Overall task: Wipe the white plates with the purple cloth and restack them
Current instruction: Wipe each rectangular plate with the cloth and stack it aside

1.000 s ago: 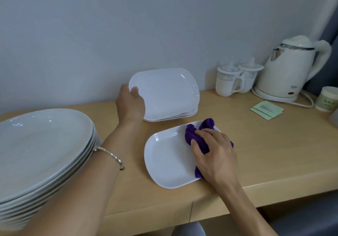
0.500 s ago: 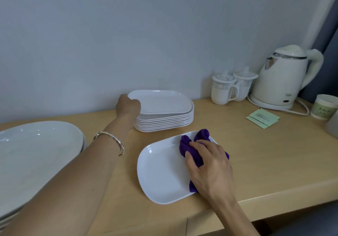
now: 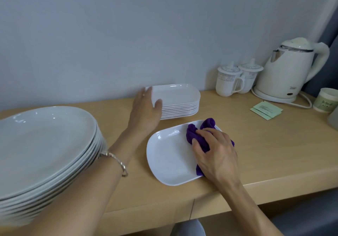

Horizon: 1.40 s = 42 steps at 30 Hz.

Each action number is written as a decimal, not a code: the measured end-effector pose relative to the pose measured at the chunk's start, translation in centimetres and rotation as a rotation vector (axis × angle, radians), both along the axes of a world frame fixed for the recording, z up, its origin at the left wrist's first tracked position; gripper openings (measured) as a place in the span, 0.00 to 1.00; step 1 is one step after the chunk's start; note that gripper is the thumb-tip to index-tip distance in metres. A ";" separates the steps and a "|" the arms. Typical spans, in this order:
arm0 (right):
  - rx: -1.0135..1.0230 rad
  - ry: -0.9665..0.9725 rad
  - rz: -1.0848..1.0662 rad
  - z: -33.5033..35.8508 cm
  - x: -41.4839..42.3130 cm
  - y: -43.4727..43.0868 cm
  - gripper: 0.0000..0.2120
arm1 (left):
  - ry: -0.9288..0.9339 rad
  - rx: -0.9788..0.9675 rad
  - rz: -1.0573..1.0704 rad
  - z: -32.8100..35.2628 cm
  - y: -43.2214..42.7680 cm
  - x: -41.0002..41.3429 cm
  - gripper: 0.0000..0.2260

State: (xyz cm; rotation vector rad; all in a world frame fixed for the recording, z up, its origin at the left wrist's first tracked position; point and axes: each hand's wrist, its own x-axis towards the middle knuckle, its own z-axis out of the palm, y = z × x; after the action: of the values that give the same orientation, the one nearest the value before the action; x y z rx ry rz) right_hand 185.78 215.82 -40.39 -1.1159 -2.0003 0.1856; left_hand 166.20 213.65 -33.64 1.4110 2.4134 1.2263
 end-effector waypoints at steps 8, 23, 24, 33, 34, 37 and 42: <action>-0.057 -0.060 -0.005 0.4 0.0 -0.2 0.12 | 0.093 -0.420 -0.377 -3.4 -9.9 4.8 0.49; -0.240 -0.527 -0.004 2.1 -2.2 -0.8 0.17 | -0.058 -0.410 -0.384 -5.5 -10.2 2.8 0.64; -0.237 -0.565 -0.020 2.2 -2.6 -0.9 0.18 | -0.056 -0.407 -0.375 -5.6 -10.2 2.7 0.62; -0.216 -0.434 0.597 2.2 -4.9 -3.1 0.14 | -0.136 -0.310 -0.334 -5.6 -10.5 2.8 0.66; -0.258 -0.424 0.696 2.6 -4.0 -2.8 0.13 | -0.142 -0.312 -0.329 -5.7 -10.5 2.8 0.66; -0.370 -0.448 0.825 3.8 -1.2 -1.2 0.07 | -0.144 -0.352 -0.326 -5.7 -10.3 2.7 0.67; -0.319 -0.400 0.348 4.1 1.0 2.4 0.05 | -0.082 -0.329 -0.322 -5.8 -10.1 2.4 0.62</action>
State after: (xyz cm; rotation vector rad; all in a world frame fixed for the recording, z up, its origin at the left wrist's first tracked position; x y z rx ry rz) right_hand 186.73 218.20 -36.33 -1.0474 -2.5870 0.5107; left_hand 168.63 203.55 -39.47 1.5302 2.1027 0.7584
